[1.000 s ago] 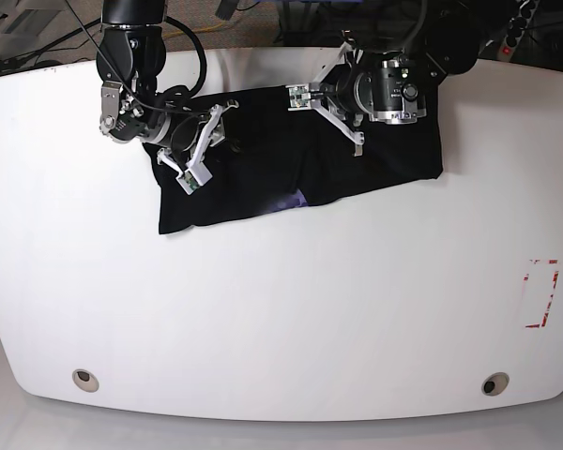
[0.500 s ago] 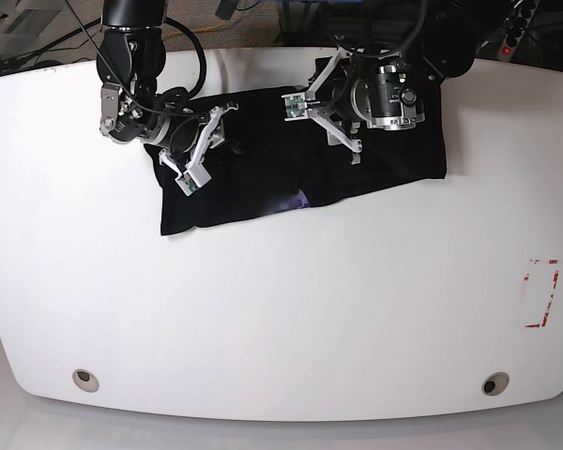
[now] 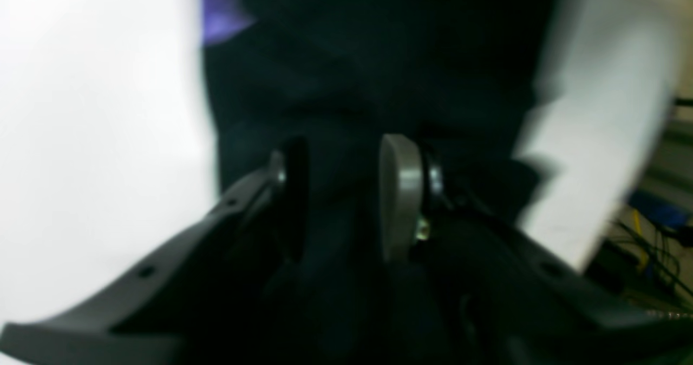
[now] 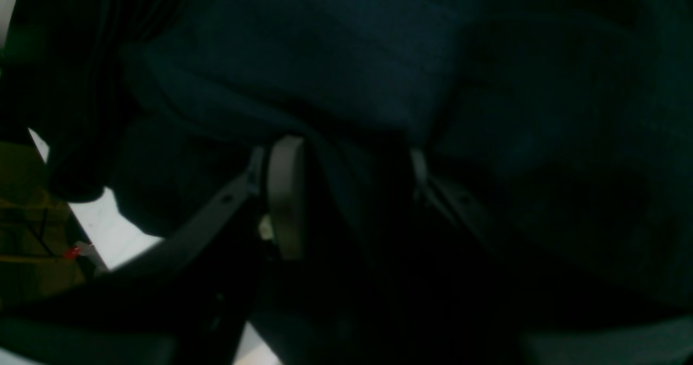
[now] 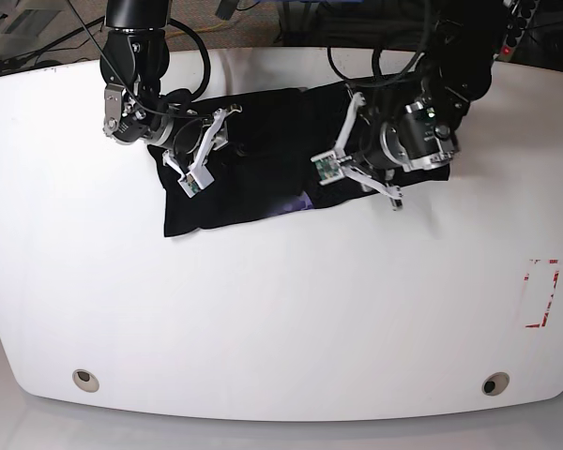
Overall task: Fold the T-shirt properly
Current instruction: 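Press and smooth the folded layer with the left gripper, then grasp both short ends of the folded shirt with both grippers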
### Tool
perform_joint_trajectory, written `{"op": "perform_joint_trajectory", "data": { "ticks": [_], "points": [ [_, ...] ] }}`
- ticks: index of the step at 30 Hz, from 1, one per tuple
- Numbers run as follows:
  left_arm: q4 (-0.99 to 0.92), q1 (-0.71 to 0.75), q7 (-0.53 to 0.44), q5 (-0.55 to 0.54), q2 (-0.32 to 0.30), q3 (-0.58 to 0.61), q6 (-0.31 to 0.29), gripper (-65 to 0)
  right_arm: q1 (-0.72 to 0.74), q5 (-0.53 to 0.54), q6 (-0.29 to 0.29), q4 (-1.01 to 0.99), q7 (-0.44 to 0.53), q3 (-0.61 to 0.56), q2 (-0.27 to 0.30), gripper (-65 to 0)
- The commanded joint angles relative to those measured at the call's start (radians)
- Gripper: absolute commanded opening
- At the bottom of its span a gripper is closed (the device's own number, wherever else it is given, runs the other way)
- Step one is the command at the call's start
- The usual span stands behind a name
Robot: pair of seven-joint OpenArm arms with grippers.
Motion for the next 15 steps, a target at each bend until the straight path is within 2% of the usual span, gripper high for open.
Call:
{"op": "perform_joint_trajectory", "data": {
  "ticks": [1,3,6,8,15],
  "points": [
    [0.017,-0.007,-0.008,-0.004,-0.004,-0.103,-0.001,-48.6,-0.001,-0.055,-0.013,0.003,-0.050,0.001,0.004,-42.6],
    [0.019,0.012,-0.005,-0.005,-0.009,-0.166,-0.001,-48.5,-0.001,-0.055,-0.013,0.003,-0.052,0.008,0.004,-42.6],
    [0.020,0.102,-0.009,-0.012,-0.073,-0.275,-0.001,-48.5,0.011,-0.055,-0.013,0.003,-0.058,0.046,0.002,-42.6],
    [0.019,0.141,-0.014,-0.012,-0.079,-0.307,-0.001,-48.5,0.011,-0.055,-0.013,0.001,-0.058,0.055,0.002,-42.6],
    [-0.001,0.273,-0.171,-0.002,-0.081,-0.348,-0.001,-48.2,0.028,-0.053,-0.013,0.001,-0.059,0.050,0.004,-42.6]
  ]
}}
